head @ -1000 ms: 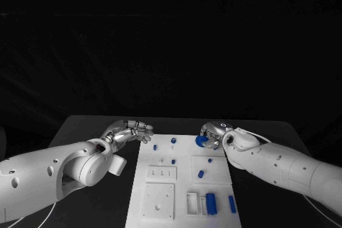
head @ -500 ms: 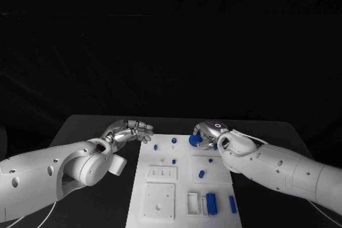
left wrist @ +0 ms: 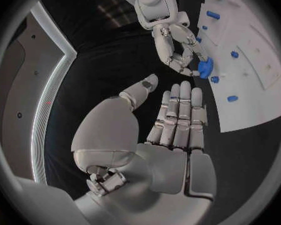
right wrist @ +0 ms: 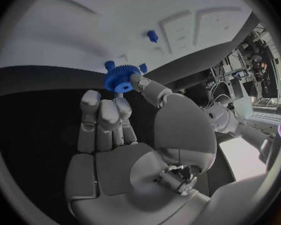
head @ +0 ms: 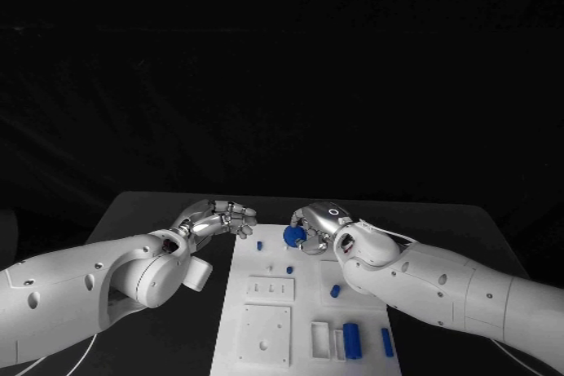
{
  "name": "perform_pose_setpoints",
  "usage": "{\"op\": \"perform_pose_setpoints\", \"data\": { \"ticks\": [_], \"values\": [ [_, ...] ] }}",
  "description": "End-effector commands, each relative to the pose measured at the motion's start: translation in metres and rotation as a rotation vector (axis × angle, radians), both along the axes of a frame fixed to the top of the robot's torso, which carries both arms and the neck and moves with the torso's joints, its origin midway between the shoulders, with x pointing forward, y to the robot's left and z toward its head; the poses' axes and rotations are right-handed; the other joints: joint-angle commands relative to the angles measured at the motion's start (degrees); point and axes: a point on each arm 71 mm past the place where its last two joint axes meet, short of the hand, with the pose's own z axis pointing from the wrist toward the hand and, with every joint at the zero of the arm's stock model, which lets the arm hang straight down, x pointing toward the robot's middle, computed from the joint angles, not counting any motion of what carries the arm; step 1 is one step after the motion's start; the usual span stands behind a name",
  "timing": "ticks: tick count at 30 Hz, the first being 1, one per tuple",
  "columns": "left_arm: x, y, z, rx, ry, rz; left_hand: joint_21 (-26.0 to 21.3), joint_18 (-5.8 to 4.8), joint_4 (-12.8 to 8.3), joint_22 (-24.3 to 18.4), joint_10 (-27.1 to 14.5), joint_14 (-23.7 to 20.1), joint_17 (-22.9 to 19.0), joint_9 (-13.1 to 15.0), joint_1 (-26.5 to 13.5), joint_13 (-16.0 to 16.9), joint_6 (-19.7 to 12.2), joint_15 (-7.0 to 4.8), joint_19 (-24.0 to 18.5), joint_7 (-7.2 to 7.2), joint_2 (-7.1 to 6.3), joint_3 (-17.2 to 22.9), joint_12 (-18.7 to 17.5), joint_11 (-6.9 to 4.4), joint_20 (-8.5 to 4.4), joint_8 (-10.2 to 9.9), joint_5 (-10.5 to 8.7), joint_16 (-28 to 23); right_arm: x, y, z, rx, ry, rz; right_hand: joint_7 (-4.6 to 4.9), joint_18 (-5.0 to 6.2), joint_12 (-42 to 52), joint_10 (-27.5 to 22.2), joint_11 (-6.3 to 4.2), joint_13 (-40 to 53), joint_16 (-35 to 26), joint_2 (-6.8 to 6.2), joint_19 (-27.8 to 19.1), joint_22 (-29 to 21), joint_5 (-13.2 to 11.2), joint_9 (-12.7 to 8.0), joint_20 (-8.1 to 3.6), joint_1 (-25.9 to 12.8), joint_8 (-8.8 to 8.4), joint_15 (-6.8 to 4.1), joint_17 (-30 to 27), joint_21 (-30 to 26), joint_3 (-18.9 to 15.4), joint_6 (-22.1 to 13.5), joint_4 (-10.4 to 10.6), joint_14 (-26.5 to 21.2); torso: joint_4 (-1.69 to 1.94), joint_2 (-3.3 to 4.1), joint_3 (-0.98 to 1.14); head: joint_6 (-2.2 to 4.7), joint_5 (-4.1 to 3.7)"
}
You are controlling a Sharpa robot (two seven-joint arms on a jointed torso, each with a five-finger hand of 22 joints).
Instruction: Assemble the parts on the task board
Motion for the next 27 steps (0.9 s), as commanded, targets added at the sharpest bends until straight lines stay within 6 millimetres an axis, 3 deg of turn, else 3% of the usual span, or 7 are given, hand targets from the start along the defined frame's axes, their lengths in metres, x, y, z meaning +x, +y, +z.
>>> {"op": "perform_pose_setpoints", "data": {
  "ticks": [1, 16, 27],
  "values": [
    [0.0, -0.002, 0.002, -0.006, -0.009, -0.018, -0.3, 0.75, 0.2, -0.1, 0.1, 0.3, 0.1, 0.1, -0.5, 0.1, -0.1, 0.08, -0.2, 0.36, 0.13, -0.1, -0.3, 0.22, 0.15, -0.2, -0.3, -0.2, 0.001, 0.004, -0.001, -0.024, -0.028, -0.002, 1.09, 1.64, -0.1, 0.0, 0.0, -0.1, -0.2, -0.46, 0.4, 0.1, -0.3, 1.1, -0.24, 0.0, 0.27, -0.38, 0.1, 0.1, 0.2, 3.9, 0.0, 0.2, 0.04, 0.13, 0.04, 0.17, 0.02],
    [0.001, -0.007, 0.001, -0.011, -0.004, -0.032, -0.3, 0.74, 0.3, -0.1, 0.2, 0.3, 0.1, 0.1, -0.6, 0.1, -0.1, 0.09, -0.2, 0.36, 0.13, -0.2, -0.4, 0.23, 0.16, -0.2, -0.35, -0.3, 0.006, 0.015, -0.025, -0.051, 0.0, -0.013, 1.11, 1.64, -0.2, -0.1, 0.01, -0.2, -0.3, -0.78, 0.4, 0.1, -0.2, 1.1, -0.28, 0.0, 0.16, -0.37, 0.1, 0.1, 0.1, 3.7, -0.1, 0.2, 0.05, 0.14, 0.07, 0.02, 0.56],
    [0.002, -0.009, 0.001, -0.011, -0.004, -0.035, -0.3, 0.74, 0.3, -0.1, 0.2, 0.3, 0.1, 0.1, -0.7, 0.1, -0.1, 0.09, -0.2, 0.37, 0.12, -0.2, -0.4, 0.24, 0.16, -0.2, -0.38, -0.3, 0.005, 0.022, -0.031, -0.057, 0.008, -0.007, 1.18, 1.64, -0.4, -0.3, 0.08, -0.3, -0.4, -0.93, 0.4, 0.1, -0.5, 1.1, -0.3, 0.0, -0.03, -0.31, 0.2, 0.0, 0.0, 3.5, -0.2, 0.2, -0.02, 0.12, 0.05, -0.02, 0.84]
  ]
}}
